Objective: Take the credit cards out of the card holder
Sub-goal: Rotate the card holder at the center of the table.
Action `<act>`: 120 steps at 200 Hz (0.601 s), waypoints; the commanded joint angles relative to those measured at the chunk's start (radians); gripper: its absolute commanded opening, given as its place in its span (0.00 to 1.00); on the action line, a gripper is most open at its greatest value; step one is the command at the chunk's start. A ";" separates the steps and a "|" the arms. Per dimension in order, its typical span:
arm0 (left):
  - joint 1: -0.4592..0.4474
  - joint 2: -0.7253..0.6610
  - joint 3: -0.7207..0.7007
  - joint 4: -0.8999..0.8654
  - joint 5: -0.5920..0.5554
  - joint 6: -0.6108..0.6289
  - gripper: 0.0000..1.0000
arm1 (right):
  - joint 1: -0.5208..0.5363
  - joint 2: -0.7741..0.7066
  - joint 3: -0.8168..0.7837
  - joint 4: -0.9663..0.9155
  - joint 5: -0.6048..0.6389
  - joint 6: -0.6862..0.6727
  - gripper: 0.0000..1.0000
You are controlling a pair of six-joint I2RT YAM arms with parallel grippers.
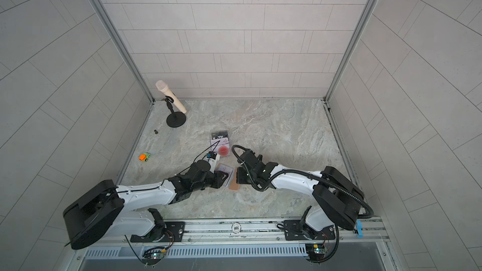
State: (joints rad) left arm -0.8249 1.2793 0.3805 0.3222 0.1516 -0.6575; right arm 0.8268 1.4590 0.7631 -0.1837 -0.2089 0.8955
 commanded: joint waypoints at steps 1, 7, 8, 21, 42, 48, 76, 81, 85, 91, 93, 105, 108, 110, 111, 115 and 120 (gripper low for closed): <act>0.004 -0.057 -0.018 -0.070 -0.020 0.045 0.31 | -0.047 -0.026 0.068 -0.219 -0.053 -0.196 0.06; 0.005 -0.068 -0.015 -0.093 -0.020 0.059 0.31 | -0.060 -0.020 0.085 -0.254 -0.065 -0.229 0.06; 0.004 -0.068 -0.014 -0.093 -0.020 0.063 0.31 | -0.062 -0.019 0.087 -0.259 -0.067 -0.236 0.06; 0.004 -0.072 0.003 -0.146 -0.006 0.110 0.31 | -0.077 -0.001 0.127 -0.330 -0.110 -0.323 0.05; 0.003 -0.060 0.018 -0.169 0.035 0.177 0.31 | -0.078 0.043 0.186 -0.440 -0.115 -0.440 0.06; 0.003 -0.057 0.020 -0.164 0.042 0.183 0.30 | -0.078 0.056 0.202 -0.468 -0.112 -0.465 0.06; 0.001 -0.029 0.021 -0.152 0.040 0.190 0.30 | -0.080 0.082 0.222 -0.508 -0.106 -0.519 0.06; 0.002 -0.025 0.022 -0.151 0.039 0.191 0.29 | -0.080 0.084 0.227 -0.512 -0.106 -0.527 0.06; 0.002 -0.019 0.023 -0.149 0.039 0.193 0.29 | -0.080 0.086 0.228 -0.516 -0.106 -0.531 0.06; 0.002 -0.011 0.023 -0.144 0.047 0.196 0.29 | -0.081 0.089 0.233 -0.522 -0.101 -0.537 0.06; 0.001 -0.008 0.022 -0.141 0.051 0.198 0.29 | -0.081 0.091 0.234 -0.524 -0.100 -0.538 0.07; -0.010 0.012 0.021 -0.113 0.091 0.212 0.29 | -0.089 0.100 0.238 -0.524 -0.099 -0.544 0.08; -0.013 0.019 0.021 -0.108 0.096 0.216 0.29 | -0.091 0.104 0.240 -0.524 -0.101 -0.547 0.09; -0.016 0.023 0.023 -0.105 0.099 0.218 0.29 | -0.093 0.106 0.240 -0.525 -0.102 -0.550 0.09; -0.018 0.025 0.023 -0.104 0.099 0.218 0.29 | -0.093 0.108 0.240 -0.525 -0.102 -0.551 0.09; -0.026 0.035 0.023 -0.098 0.099 0.223 0.29 | -0.096 0.113 0.243 -0.527 -0.103 -0.557 0.10; -0.033 0.047 0.023 -0.093 0.096 0.226 0.29 | -0.098 0.121 0.246 -0.529 -0.100 -0.565 0.10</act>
State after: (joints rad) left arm -0.8310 1.2854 0.3836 0.1974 0.2115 -0.4778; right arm 0.7399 1.5513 0.9878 -0.6453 -0.3111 0.4034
